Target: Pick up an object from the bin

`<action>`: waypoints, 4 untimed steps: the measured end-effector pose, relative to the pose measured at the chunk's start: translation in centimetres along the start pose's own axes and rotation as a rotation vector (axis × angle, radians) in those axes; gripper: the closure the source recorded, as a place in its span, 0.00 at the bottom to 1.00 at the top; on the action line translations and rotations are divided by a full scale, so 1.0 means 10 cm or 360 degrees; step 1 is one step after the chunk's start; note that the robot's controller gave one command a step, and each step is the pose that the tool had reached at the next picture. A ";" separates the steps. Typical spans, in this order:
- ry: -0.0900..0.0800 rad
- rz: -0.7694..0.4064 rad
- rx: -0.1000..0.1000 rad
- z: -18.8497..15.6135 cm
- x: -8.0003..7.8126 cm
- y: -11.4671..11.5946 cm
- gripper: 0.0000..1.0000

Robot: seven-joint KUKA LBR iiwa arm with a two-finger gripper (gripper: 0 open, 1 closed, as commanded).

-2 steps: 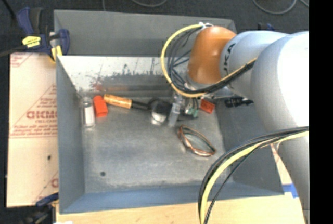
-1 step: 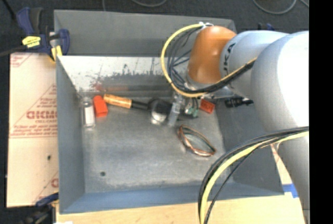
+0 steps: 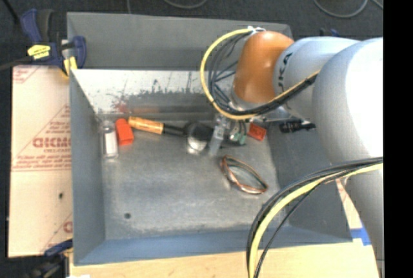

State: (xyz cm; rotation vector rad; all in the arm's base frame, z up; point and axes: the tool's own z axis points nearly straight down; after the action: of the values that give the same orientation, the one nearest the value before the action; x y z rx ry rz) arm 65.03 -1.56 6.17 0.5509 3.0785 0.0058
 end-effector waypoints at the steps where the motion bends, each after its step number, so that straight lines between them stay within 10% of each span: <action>1: -0.0007 -0.0007 -0.0001 -0.09 -0.01 0.00 1.00; 4: -0.0001 -0.0007 0.0001 -0.48 0.00 -0.01 1.00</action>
Offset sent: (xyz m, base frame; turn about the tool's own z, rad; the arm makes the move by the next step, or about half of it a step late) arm 0.0000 0.0001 0.0644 0.0000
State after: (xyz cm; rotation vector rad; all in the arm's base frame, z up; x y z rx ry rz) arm 64.91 -1.67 10.98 0.5441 3.0790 0.0046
